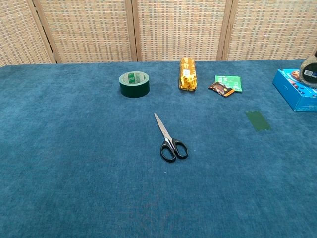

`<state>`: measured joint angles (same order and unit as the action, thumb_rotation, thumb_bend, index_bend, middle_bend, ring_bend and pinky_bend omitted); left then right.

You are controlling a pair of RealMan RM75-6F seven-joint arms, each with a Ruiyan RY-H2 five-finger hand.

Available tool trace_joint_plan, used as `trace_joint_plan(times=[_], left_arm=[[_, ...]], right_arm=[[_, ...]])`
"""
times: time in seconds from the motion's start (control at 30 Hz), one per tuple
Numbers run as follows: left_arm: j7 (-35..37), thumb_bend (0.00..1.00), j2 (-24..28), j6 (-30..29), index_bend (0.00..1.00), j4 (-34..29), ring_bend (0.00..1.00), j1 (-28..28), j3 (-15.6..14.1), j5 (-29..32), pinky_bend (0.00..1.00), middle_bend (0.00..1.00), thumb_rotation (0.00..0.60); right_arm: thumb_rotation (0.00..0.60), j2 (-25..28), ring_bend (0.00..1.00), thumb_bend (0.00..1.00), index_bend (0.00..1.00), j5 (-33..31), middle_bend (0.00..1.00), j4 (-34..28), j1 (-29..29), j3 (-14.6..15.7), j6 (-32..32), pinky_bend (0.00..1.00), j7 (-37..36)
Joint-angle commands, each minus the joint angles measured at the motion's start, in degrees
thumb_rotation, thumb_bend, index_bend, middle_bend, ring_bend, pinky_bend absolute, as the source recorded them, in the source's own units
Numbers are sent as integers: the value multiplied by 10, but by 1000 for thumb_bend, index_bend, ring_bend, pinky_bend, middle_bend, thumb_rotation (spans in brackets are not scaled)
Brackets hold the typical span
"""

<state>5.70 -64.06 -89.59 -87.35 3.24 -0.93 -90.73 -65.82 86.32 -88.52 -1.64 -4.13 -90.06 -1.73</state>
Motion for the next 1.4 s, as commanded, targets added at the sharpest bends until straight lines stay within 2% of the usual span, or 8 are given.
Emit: trace_joint_plan(times=[0.03,0.33,0.47,0.77,0.87,1.07,1.3,1.4], left_arm=[[-1,0,0,2,0,-1,0,0,0,1,0,0,600],[11,0,1,4,0,-1,0,2,-2,-9,0,0,600],[11,0,-3,6,0,1,0,4,-4,-17,0,0,600],[11,0,-9,15,0,3,0,8,-3,-16,0,0,600],[2,0,-14,25,0,5,0,12,3,-2,0,0,600],[1,0,-19,36,0,11,0,17,12,16,0,0,600],[-2,0,-20,37,0,8,0,18,15,16,0,0,600],[-2,0,-20,42,0,9,0,20,16,22,0,0,600]], right_arm=[[600,1,0,131,0,1,0,0,1,0,0,0,-1],[600,0,0,155,0,-5,0,-1,-1,0,12,0,7],[600,-3,0,224,28,-1,0,-2,-13,-2,27,0,9],[600,-27,0,234,162,41,0,22,-112,-29,116,0,21],[600,-55,0,234,193,37,0,51,-161,-50,160,0,32],[600,-116,0,238,254,26,0,103,-229,-69,224,0,65],[600,-185,0,332,282,-3,0,176,-285,-76,291,0,104],[600,-207,0,337,290,-14,0,200,-298,-74,310,0,111]])
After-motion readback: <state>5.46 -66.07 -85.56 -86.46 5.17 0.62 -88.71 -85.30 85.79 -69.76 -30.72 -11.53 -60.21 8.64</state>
